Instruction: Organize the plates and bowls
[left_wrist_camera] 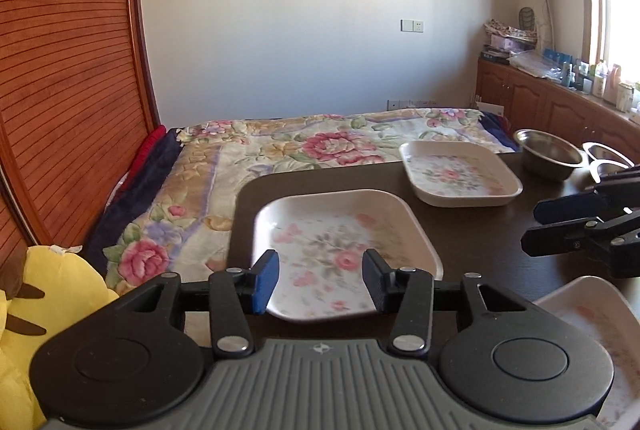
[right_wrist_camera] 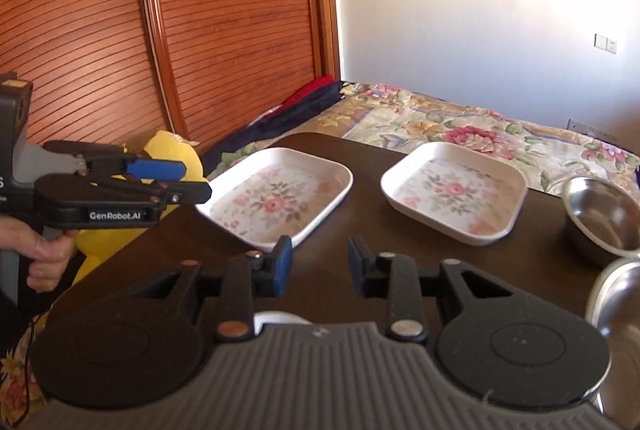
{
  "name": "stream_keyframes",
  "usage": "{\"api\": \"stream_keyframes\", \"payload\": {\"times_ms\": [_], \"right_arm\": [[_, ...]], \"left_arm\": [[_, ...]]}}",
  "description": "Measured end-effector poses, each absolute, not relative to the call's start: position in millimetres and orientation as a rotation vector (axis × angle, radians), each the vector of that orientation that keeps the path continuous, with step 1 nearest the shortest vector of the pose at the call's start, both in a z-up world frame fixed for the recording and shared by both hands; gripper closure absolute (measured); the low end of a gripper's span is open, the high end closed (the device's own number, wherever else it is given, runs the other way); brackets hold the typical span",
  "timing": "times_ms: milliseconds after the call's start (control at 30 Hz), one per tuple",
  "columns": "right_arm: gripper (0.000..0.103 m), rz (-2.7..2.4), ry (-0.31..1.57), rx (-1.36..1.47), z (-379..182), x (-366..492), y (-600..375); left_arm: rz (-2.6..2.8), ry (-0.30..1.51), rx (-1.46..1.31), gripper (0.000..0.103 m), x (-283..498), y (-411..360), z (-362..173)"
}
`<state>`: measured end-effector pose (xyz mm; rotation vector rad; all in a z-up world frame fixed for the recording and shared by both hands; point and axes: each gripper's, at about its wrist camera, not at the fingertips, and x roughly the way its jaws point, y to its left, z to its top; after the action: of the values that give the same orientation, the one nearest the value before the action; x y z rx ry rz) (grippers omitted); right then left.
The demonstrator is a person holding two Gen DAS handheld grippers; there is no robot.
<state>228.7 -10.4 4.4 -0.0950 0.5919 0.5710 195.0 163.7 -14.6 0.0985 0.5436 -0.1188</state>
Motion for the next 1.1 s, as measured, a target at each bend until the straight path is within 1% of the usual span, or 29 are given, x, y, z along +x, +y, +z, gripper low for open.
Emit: {"api": "stream_keyframes", "payload": {"times_ms": [33, 67, 133, 200, 500, 600, 633, 667, 800, 833, 867, 1000, 1067, 1100], "right_arm": [[0.060, 0.572, 0.597, -0.092, 4.7, 232.6, -7.0], [0.059, 0.572, 0.601, -0.090, 5.0, 236.5, -3.6], [0.053, 0.572, 0.611, -0.091, 5.0, 243.9, 3.3], [0.050, 0.570, 0.621, -0.088, 4.3, 252.0, 8.9], [0.050, 0.570, 0.722, -0.062, -9.8, 293.1, 30.0], [0.050, 0.564, 0.749, -0.045, -15.3, 304.4, 33.2], [0.050, 0.565, 0.757, -0.043, -17.2, 307.3, 34.1], [0.050, 0.566, 0.766, -0.042, -19.1, 310.2, 35.1], [0.051, 0.573, 0.795, -0.041, -26.0, 317.0, 39.0], [0.055, 0.575, 0.802, -0.041, -27.6, 318.0, 40.0], [0.056, 0.576, 0.808, -0.042, -28.7, 319.7, 40.6], [0.067, 0.567, 0.828, -0.044, -32.1, 324.5, 42.2], [0.069, 0.567, 0.833, -0.049, -33.3, 325.4, 43.6], [0.072, 0.567, 0.836, -0.054, -33.7, 325.7, 44.6]], "left_arm": [[-0.113, 0.542, 0.104, 0.047, 198.4, 166.8, -15.0], [-0.108, 0.540, 0.108, 0.043, 201.4, 169.9, -15.4], [-0.102, 0.540, 0.107, 0.041, 207.9, 176.7, -16.8], [-0.101, 0.544, 0.097, 0.038, 215.5, 182.7, -19.6], [-0.099, 0.597, 0.090, 0.038, 246.7, 195.7, -38.7], [-0.097, 0.614, 0.090, 0.043, 253.0, 198.8, -44.4], [-0.099, 0.619, 0.090, 0.049, 254.4, 199.6, -46.0], [-0.103, 0.627, 0.090, 0.056, 256.1, 200.1, -47.8], [-0.106, 0.645, 0.085, 0.065, 260.7, 201.7, -52.9], [-0.106, 0.647, 0.083, 0.068, 261.5, 201.8, -53.6], [-0.107, 0.649, 0.080, 0.070, 262.3, 202.1, -54.2], [-0.109, 0.651, 0.075, 0.073, 264.4, 203.3, -56.8], [-0.109, 0.650, 0.074, 0.075, 264.3, 203.4, -56.8], [-0.109, 0.650, 0.072, 0.076, 264.2, 203.6, -56.8]]}}
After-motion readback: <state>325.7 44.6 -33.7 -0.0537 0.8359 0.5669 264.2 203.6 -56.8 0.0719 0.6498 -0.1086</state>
